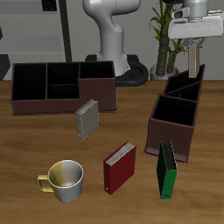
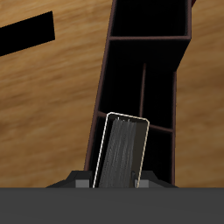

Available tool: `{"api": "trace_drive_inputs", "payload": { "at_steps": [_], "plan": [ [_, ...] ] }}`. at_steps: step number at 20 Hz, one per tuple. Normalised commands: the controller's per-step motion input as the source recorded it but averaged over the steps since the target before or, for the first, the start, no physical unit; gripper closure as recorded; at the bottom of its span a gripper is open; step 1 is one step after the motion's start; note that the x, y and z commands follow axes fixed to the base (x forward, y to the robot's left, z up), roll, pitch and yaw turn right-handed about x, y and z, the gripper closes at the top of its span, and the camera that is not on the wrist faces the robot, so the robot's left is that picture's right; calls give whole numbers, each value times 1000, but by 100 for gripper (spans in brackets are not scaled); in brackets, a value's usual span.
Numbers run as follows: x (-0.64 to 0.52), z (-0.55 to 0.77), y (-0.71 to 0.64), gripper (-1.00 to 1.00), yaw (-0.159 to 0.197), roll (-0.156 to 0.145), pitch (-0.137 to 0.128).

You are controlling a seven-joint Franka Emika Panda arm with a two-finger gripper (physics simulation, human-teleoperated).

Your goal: Place the right yellow book into the left desk caddy's left compartment

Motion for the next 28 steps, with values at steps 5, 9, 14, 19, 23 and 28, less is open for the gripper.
{"api": "trace_drive_inputs", "payload": {
  "at_steps": [5,9,14,19,23,28],
  "plan": [
    [8,-86,64,100,4,14,-7],
    [35,-159,76,100,-9,15,30],
    [17,-91,-23,100,4,4,2],
    [-25,-198,-23,100,-21,-4,29],
    [-76,-153,47,100,-37,28,36],
    [-77,-185,113,100,12,41,9]
  ]
}}
